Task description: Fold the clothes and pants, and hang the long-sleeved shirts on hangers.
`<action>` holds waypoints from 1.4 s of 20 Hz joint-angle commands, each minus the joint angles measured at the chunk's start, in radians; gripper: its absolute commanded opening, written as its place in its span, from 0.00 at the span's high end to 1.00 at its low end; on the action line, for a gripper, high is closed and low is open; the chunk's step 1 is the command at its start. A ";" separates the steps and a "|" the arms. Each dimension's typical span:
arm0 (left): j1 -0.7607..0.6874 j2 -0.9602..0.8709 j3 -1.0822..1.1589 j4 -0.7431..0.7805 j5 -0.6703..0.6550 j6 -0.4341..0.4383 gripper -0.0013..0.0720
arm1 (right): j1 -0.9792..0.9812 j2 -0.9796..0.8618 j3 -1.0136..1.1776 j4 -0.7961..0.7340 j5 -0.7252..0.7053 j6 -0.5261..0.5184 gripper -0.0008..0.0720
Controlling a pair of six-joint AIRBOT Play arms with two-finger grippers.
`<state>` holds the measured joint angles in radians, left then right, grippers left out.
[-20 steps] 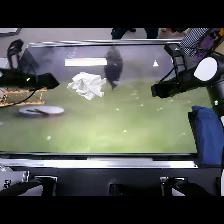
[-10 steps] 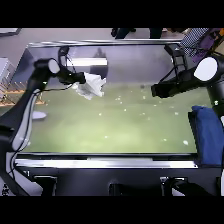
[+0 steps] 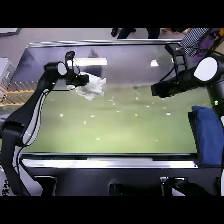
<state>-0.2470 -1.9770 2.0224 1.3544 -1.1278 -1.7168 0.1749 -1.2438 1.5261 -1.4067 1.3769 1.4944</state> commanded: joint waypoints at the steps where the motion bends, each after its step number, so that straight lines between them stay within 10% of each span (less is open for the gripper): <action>1: -0.029 0.081 0.006 -0.098 -0.229 0.057 0.96 | 0.001 0.000 0.001 0.000 0.012 0.023 0.94; 8: -0.319 0.203 -0.011 -0.236 -0.309 -0.072 0.96 | 0.001 0.004 0.001 -0.131 0.206 0.110 0.94; 18: -0.684 0.032 -0.098 -0.240 0.010 -0.230 0.96 | 0.001 0.043 0.001 -0.322 0.436 0.125 0.87; 19: -0.678 0.021 -0.098 -0.245 0.010 -0.230 0.89 | 0.001 0.043 0.001 -0.320 0.434 0.125 0.88; 21: -0.638 0.035 -0.096 -0.249 -0.004 -0.217 0.12 | 0.001 0.043 0.001 -0.309 0.426 0.125 0.87; 26: -0.413 0.207 -0.097 -0.191 -0.184 -0.098 0.06 | 0.001 0.042 0.001 -0.210 0.219 0.219 0.86; 28: -0.302 0.299 -0.097 -0.136 -0.271 -0.069 0.06 | -0.003 0.037 0.001 -0.106 0.032 0.290 0.70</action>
<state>-0.6769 -1.7790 1.9263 1.1534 -1.2743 -1.8381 0.1749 -1.2030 1.5261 -1.6329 1.6352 1.6878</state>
